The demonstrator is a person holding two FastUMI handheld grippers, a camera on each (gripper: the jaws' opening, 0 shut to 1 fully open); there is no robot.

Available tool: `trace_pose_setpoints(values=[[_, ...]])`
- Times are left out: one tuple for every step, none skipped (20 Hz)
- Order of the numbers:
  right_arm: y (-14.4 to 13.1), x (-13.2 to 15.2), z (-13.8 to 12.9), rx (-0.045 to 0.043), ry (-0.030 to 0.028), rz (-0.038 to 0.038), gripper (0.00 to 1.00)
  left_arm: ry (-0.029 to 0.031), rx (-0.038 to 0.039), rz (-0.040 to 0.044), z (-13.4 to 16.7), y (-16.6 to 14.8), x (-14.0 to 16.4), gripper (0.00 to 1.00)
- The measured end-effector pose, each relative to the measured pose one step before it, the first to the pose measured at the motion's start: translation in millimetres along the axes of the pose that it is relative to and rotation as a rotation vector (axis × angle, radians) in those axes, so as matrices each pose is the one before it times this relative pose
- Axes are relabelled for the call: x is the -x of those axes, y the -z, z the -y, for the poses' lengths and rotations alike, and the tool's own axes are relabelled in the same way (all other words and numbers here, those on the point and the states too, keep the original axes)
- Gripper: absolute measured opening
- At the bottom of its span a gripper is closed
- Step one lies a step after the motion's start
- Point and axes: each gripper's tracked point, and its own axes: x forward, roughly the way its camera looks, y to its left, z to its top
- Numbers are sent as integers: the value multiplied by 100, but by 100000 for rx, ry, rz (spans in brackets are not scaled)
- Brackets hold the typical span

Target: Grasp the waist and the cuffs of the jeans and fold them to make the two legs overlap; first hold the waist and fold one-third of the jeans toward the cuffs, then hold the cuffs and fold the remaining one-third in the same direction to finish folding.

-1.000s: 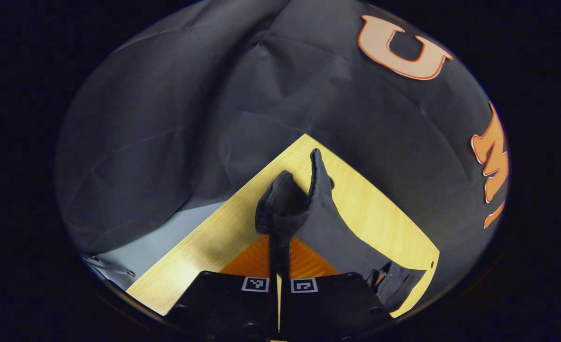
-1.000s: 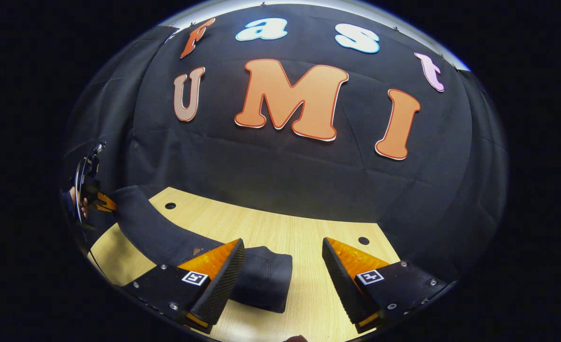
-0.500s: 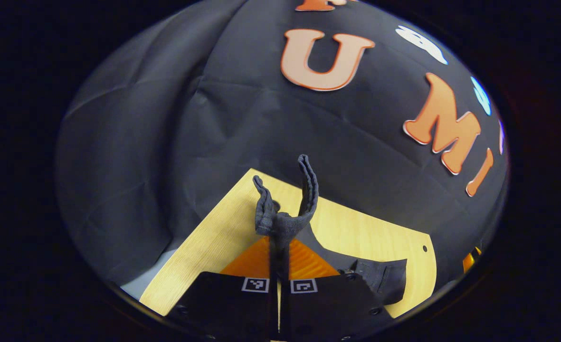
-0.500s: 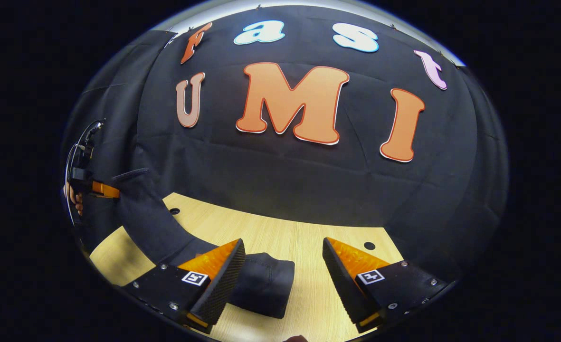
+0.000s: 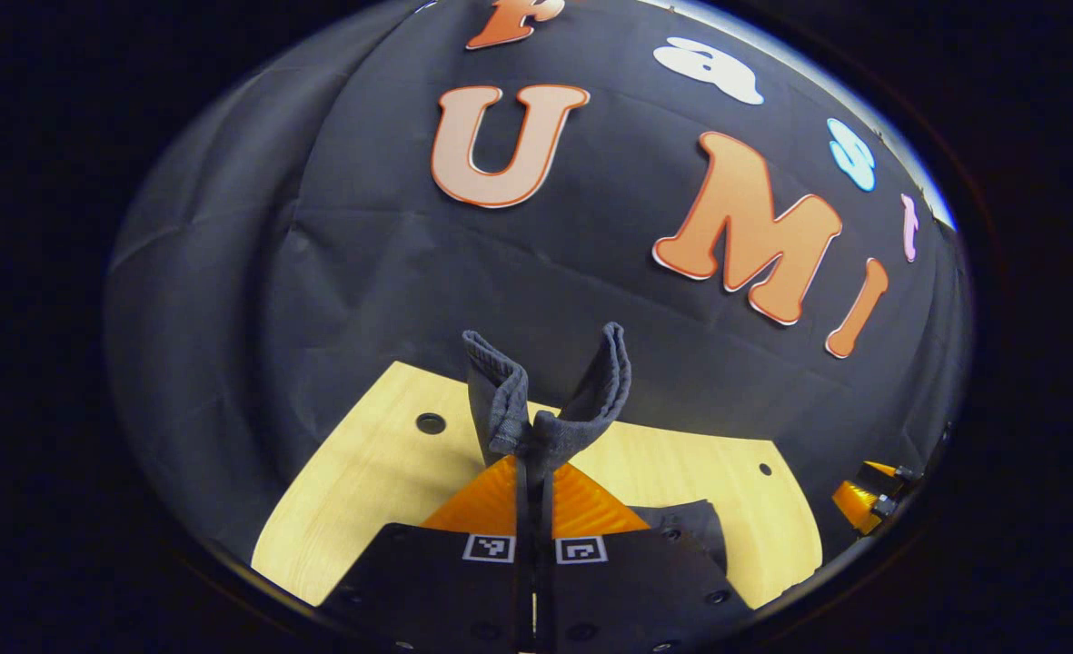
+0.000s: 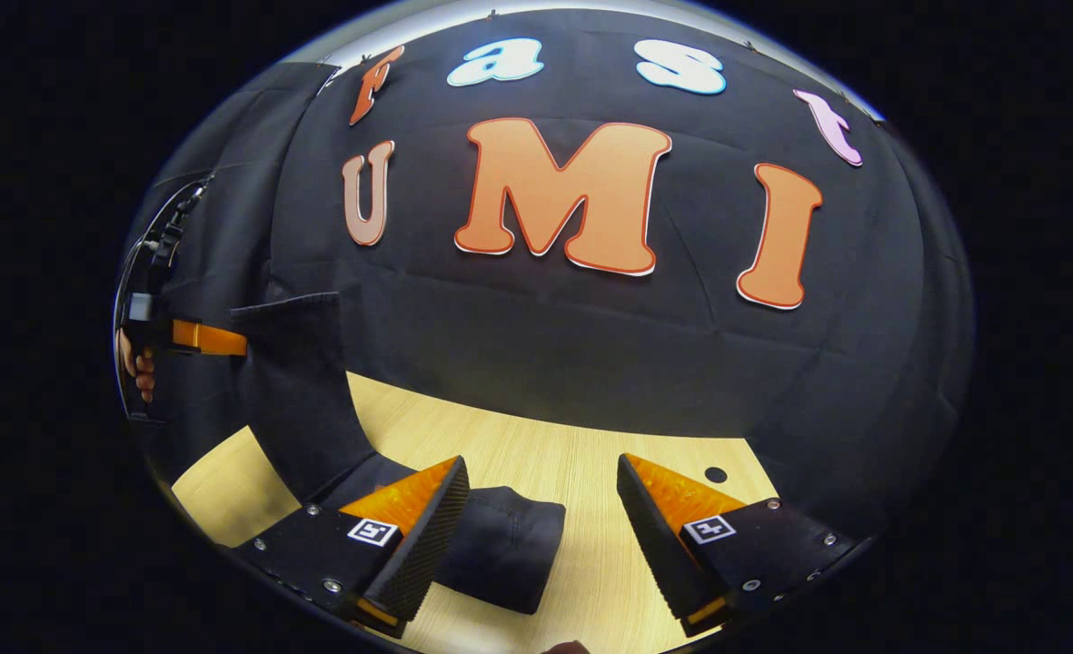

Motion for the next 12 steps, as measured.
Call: trace_pose_setpoints(values=[[59, -27, -12, -173, -289, -98, 99, 1419, 146, -185, 1240, -5, 98, 2], [132, -58, 144, -53, 438, -412, 99, 1859, 140, -265, 1309, 61, -202, 2], [47, 84, 42, -207, 192, -287, 99, 1563, -215, -875, 1427, 190, -285, 2], [0, -18, 13, -383, 423, -224, 99, 1091, -555, 70, 1332, -170, -441, 2], [-37, -3, -97, -614, 277, -327, 99, 716, -1323, -1992, 1264, 310, -362, 2], [27, -23, -93, -719, -152, -501, 99, 29, -1069, -1250, 1078, 138, -691, 3], [58, 114, 142, -486, 505, -314, 99, 649, -1894, -2305, 1140, 463, -541, 2], [12, -10, -56, -317, -138, -380, 99, -400, -1685, -1858, 1027, 140, -712, 3], [55, 16, 183, -141, 670, -237, 99, 573, -1590, -1472, 1020, 76, -643, 2], [-39, 13, 18, -187, 118, 66, 99, -262, -1150, -1727, 833, -55, -777, 2], [146, -122, 95, -513, 479, -296, 99, -96, -1374, -1078, 826, -46, -724, 2], [47, 28, 24, -968, 159, -147, 99, -1052, -1789, -2120, 579, -20, -833, 2]])
